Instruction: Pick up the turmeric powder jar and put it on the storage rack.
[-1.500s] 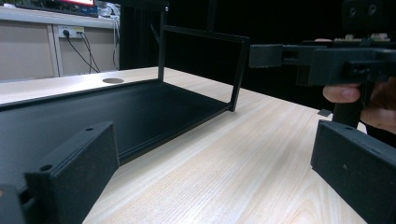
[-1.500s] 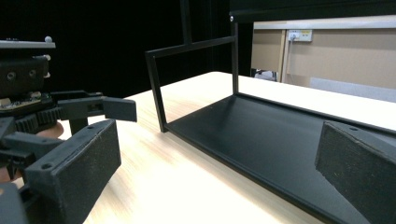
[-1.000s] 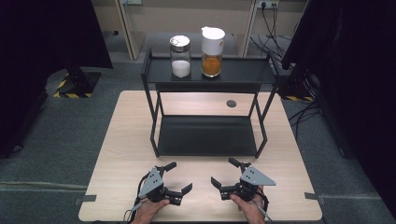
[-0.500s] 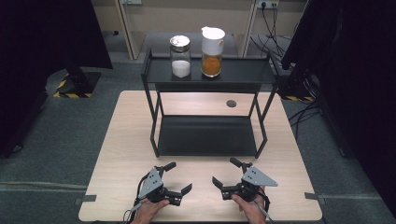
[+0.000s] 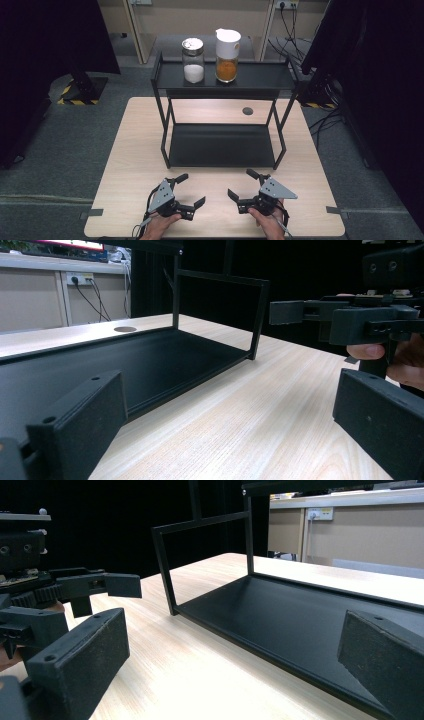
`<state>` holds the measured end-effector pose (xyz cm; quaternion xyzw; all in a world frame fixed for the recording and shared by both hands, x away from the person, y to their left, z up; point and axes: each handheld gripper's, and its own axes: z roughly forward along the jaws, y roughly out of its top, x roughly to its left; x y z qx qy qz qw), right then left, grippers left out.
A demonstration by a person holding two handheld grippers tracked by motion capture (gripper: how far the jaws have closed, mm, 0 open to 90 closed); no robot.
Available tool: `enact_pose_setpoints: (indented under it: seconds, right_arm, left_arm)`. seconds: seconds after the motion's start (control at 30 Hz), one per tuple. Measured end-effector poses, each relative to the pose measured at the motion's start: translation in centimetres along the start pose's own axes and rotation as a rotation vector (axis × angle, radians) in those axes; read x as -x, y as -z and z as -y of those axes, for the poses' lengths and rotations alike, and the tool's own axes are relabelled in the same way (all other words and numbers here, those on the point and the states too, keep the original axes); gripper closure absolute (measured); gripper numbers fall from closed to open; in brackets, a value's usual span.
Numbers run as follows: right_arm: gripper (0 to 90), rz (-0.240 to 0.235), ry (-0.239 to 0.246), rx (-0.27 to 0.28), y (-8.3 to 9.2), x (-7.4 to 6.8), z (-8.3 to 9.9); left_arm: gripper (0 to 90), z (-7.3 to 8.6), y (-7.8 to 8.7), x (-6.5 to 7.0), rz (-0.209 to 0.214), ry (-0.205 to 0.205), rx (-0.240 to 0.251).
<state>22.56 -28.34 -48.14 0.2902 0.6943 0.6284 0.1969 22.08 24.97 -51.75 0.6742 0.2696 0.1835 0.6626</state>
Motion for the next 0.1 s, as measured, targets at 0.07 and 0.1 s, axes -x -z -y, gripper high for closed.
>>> enact_pose_setpoints:
  seconds: [0.07,0.1]
  right_arm:
    - [0.5,0.001,-0.003,0.002,0.02,0.03,0.02]
    - [0.5,0.001,-0.004,0.002,0.03,0.05,0.03]
  left_arm:
    - [0.1,0.01,-0.01,0.01,0.0,0.0,0.0]
    - [0.1,0.01,-0.01,0.01,0.0,0.0,0.0]
